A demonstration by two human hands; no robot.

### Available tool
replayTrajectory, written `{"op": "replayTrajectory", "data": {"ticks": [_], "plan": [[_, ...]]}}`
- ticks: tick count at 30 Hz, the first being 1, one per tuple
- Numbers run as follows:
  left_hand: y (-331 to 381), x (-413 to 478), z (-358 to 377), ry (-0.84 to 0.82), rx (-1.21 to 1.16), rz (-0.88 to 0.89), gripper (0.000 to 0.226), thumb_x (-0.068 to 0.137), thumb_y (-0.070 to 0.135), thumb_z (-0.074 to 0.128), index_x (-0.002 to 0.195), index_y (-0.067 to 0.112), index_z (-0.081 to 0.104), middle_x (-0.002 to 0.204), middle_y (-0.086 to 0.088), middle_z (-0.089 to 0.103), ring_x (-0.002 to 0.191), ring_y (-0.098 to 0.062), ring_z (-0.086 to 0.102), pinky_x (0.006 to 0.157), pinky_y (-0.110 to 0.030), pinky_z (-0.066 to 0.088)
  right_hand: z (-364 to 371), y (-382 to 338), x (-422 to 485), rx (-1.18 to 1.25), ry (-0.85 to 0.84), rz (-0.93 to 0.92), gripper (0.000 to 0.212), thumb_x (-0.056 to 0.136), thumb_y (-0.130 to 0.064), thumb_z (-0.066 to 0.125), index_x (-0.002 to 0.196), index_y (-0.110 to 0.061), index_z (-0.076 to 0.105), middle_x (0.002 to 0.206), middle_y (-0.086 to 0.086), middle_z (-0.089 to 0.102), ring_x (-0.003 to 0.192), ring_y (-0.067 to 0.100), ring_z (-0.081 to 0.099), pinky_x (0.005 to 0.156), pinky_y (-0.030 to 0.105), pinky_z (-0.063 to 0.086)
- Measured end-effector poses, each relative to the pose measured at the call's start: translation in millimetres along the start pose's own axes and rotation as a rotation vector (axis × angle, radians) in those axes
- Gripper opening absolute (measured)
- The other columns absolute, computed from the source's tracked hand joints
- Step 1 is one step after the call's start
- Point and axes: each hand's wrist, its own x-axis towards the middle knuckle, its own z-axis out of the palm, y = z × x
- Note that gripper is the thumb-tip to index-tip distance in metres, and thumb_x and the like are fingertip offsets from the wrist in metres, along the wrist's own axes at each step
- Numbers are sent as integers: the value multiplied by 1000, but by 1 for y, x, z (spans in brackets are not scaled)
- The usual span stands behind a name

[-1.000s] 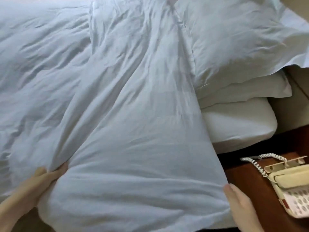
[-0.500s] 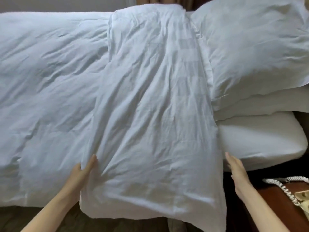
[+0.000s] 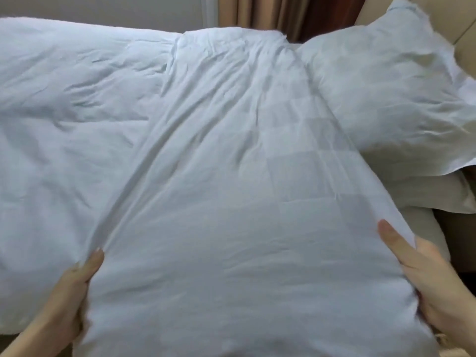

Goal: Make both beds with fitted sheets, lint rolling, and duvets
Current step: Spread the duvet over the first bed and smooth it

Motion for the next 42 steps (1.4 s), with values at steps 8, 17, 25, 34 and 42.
{"op": "replayTrajectory", "data": {"ticks": [8,17,25,34,42], "plan": [[-36,-9,35,74,84,17,30,94,30,52,108,7,64,97,-21,71,91,-37,67,81,-48,54,-49,36,24,-7,83,125,40,75,-44,66,95,-10,67,89,13,74,75,30,71,76,39,53],[-63,51,32,365,434,61,23,95,24,56,107,5,57,105,-24,62,88,-35,58,77,-49,47,-35,148,95,-256,38,280,29,87,-27,66,102,-3,59,103,13,66,88,20,61,73,30,48],[-30,61,53,138,359,19,30,90,38,59,110,17,63,103,-10,67,92,-32,63,84,-50,51,20,110,142,-87,-6,302,52,81,-43,67,117,-9,52,100,8,65,93,24,62,83,34,50],[-87,78,11,478,-302,-508,84,70,49,79,139,25,35,139,-13,45,117,-37,51,88,-53,48,-3,146,114,-125,-134,430,94,51,-60,83,119,0,59,97,15,71,87,29,68,83,37,51],[-118,59,-7,509,175,-185,38,94,38,50,97,1,59,95,-13,63,82,-28,58,66,-32,45,10,140,63,-98,-97,383,82,55,-50,78,117,1,60,95,18,70,89,28,66,92,43,47]]}}
